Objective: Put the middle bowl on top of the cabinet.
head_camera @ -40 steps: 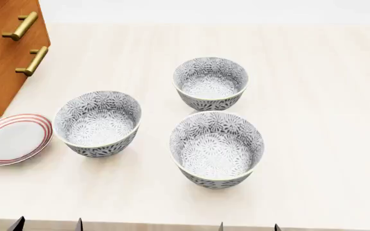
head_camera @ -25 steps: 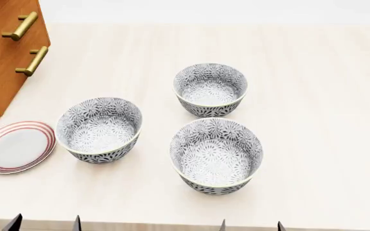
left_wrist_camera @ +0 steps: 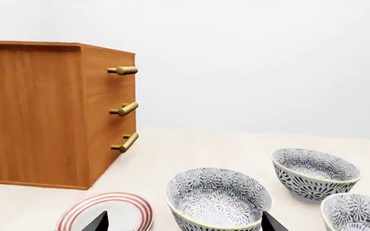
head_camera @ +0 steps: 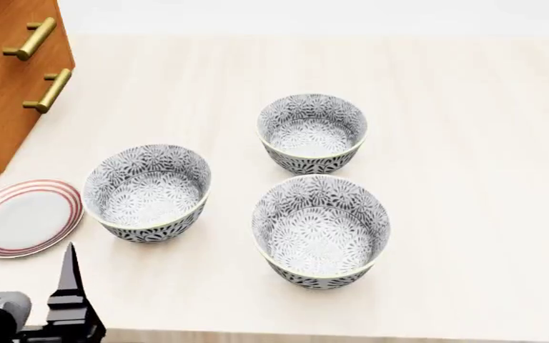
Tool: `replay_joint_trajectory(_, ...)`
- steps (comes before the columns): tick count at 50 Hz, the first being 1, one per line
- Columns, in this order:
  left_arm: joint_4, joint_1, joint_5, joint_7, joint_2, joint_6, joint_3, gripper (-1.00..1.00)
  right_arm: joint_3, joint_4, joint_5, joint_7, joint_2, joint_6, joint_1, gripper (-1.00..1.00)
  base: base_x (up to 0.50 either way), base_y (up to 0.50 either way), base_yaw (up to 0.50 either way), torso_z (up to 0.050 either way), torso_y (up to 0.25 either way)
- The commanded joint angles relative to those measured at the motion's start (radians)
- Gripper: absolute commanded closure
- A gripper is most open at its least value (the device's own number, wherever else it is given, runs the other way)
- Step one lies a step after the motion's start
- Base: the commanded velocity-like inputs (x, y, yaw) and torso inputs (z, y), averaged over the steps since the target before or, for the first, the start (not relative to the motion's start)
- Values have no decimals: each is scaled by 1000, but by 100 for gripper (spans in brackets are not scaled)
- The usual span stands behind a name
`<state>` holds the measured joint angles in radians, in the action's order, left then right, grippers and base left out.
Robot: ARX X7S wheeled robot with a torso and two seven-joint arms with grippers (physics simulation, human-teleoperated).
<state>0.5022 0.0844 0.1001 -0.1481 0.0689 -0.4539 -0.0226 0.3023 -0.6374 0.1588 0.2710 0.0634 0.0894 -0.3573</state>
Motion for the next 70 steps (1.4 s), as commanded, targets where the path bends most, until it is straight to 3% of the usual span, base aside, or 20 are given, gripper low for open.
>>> replay_joint_trajectory(1, 114, 23, 6, -61, 21, -71, 32, -100, 305, -212, 133, 102, -27, 201, -269, -100, 0, 0, 0, 0, 0)
replay_joint_trajectory(13, 75, 42, 41, -57, 47, -36, 53, -100, 188, -247, -6, 156, -13, 122, -224, -100, 0, 396, 0, 0, 0)
replay_joint_trajectory(39, 61, 47, 62, -87, 67, -34, 32, -100, 163, -247, -8, 210, 39, 83, -223, -100, 0, 500, 0, 0, 0)
replay_joint_trajectory(50, 70, 47, 77, -99, 74, -46, 30, -100, 163, -252, -1, 223, 50, 83, -239, -100, 27, 0, 0, 0, 0)
replay_joint_trajectory(70, 74, 46, 94, -115, 90, -50, 22, -100, 169, -259, 9, 244, 56, 105, -262, -100, 499, 0, 0, 0, 0)
